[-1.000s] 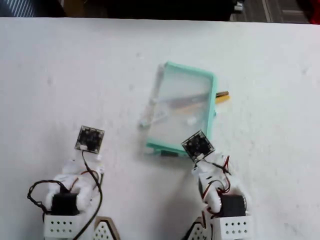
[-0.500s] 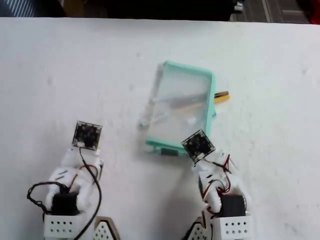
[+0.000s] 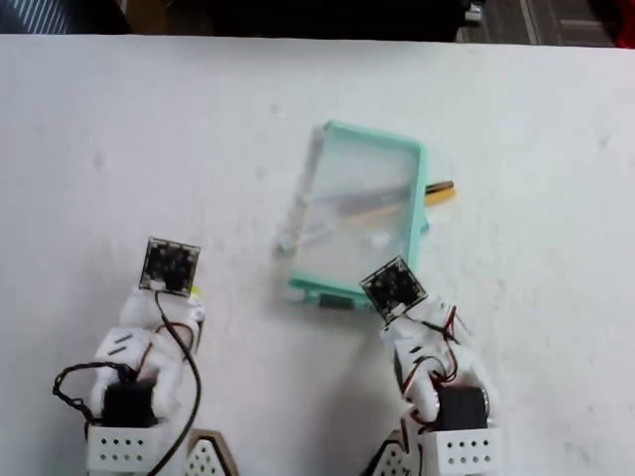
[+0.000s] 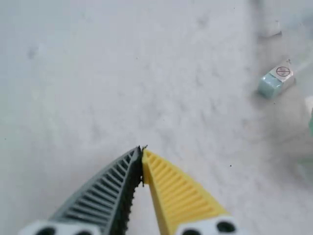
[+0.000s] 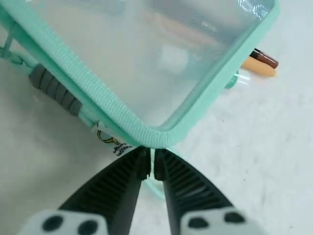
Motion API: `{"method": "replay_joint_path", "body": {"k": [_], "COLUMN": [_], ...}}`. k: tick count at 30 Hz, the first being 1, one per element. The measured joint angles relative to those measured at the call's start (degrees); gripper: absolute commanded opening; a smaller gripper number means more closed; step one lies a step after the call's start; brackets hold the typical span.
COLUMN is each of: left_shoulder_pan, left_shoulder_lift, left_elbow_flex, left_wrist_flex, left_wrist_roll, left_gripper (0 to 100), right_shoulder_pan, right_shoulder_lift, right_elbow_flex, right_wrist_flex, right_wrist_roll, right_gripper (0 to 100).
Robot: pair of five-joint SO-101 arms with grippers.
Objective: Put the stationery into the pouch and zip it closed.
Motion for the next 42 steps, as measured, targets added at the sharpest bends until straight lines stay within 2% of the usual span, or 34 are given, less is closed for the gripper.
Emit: {"method": "replay_joint_path", "body": {"k": [3,6,8,11,13,16,18,21,24,29,31,42], "left_shoulder_pan": [0.00,1.32,3.87,8.70,9.93,10.20,10.20,10.55,10.55,10.73,11.78,14.33], "left_shoulder_lift": [0.00,0.00,0.00,0.00,0.00,-0.26,-0.88,-0.70,-0.35,0.00,0.00,0.00], "left_elbow_flex": [0.00,-0.18,-1.76,-7.47,-13.10,-20.57,-22.24,-20.84,-14.86,-2.02,-0.26,-0.09], "left_wrist_flex": [0.00,-1.23,-1.93,-2.99,-4.31,-7.91,-9.32,-9.41,-11.69,-24.88,-27.69,-29.01], "left_wrist_roll": [-4.48,-11.87,-15.30,-16.44,-14.51,-5.80,-1.14,1.05,1.23,0.00,-1.85,-3.08], "left_gripper": [2,2,2,2,2,2,2,2,2,2,2,2], "right_shoulder_pan": [0.00,0.00,-0.09,-0.09,-0.09,-0.09,-0.09,-0.09,-0.09,-0.09,-0.09,-0.09], "right_shoulder_lift": [0.00,0.00,0.00,0.00,0.00,0.00,0.00,0.00,0.00,0.00,0.00,0.00], "right_elbow_flex": [0.00,0.00,0.00,0.00,0.00,0.00,0.00,0.00,0.00,0.00,0.00,0.00], "right_wrist_flex": [0.00,0.62,1.93,2.73,2.73,2.73,2.73,2.73,2.73,2.73,2.81,2.81], "right_wrist_roll": [0.18,0.18,0.18,0.18,0.18,0.18,0.18,0.18,0.18,0.18,0.18,0.18], "right_gripper": [1.8,1.8,1.7,1.7,1.7,1.7,1.7,1.7,1.7,1.7,1.7,1.8]}}
